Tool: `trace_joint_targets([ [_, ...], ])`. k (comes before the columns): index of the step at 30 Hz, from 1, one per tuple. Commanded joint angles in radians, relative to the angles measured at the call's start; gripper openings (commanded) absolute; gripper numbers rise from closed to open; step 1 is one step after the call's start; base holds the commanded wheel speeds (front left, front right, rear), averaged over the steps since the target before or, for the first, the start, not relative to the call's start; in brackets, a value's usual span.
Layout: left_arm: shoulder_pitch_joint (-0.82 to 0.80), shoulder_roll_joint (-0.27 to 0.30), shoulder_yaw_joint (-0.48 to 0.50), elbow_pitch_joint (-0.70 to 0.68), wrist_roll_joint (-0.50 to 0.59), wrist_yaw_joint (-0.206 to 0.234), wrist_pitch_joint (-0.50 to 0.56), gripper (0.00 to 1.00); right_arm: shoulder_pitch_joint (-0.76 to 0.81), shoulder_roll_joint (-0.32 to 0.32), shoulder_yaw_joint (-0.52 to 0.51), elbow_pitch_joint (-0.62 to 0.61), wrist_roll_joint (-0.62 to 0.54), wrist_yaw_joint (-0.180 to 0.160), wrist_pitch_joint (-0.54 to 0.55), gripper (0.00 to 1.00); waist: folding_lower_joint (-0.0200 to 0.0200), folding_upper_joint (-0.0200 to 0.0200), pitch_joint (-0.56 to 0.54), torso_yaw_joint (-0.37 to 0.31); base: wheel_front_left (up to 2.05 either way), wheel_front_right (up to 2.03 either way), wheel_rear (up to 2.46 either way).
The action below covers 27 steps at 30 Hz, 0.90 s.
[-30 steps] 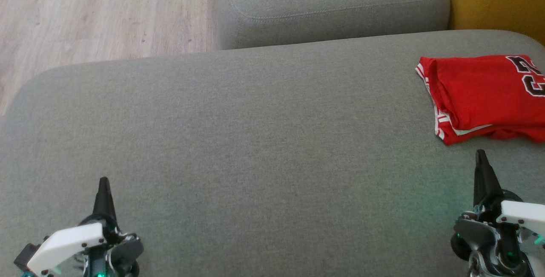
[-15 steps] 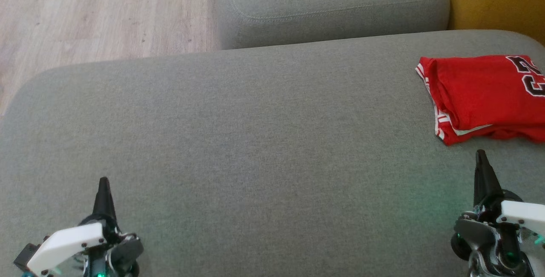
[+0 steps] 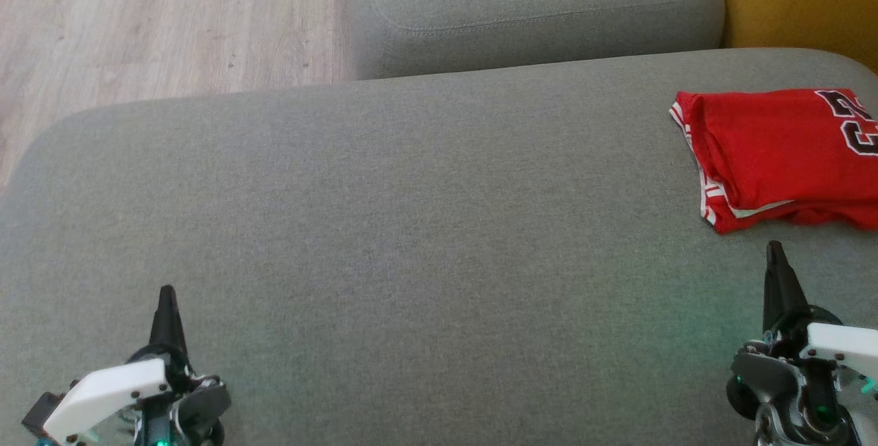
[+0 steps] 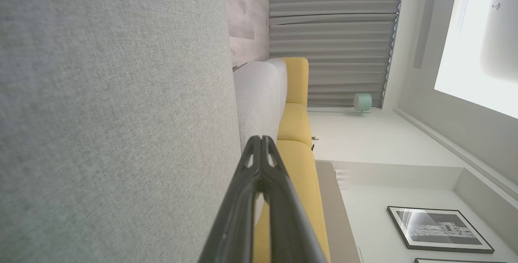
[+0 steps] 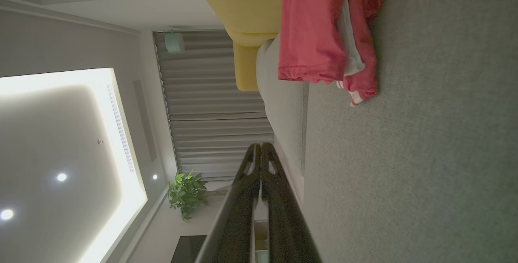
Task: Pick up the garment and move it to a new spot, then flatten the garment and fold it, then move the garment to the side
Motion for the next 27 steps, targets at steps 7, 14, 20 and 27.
trace_joint_targets([
  [7, -0.049, 0.004, 0.038, -0.028, 0.004, -0.007, 0.008, 0.00, -0.052, -0.006, 0.020, -0.037, -0.004, -0.001, 0.007, 0.00, 0.0000, 0.0000, 0.000, 0.000, 0.00, 0.00, 0.00],
  [14, -0.049, 0.004, 0.038, -0.028, 0.004, -0.007, 0.008, 0.00, -0.052, -0.006, 0.020, -0.037, -0.004, -0.001, 0.007, 0.00, 0.0000, 0.0000, 0.000, 0.000, 0.00, 0.00, 0.00],
  [20, -0.049, 0.004, 0.039, -0.028, 0.004, -0.007, 0.008, 0.00, -0.052, -0.006, 0.020, -0.037, -0.004, -0.001, 0.007, 0.00, 0.0000, 0.0000, 0.000, 0.000, 0.00, 0.00, 0.00],
  [27, -0.049, 0.004, 0.039, -0.028, 0.005, -0.007, 0.008, 0.00, -0.052, -0.005, 0.020, -0.037, -0.005, -0.001, 0.007, 0.00, 0.0000, 0.0000, 0.000, 0.000, 0.00, 0.00, 0.00],
])
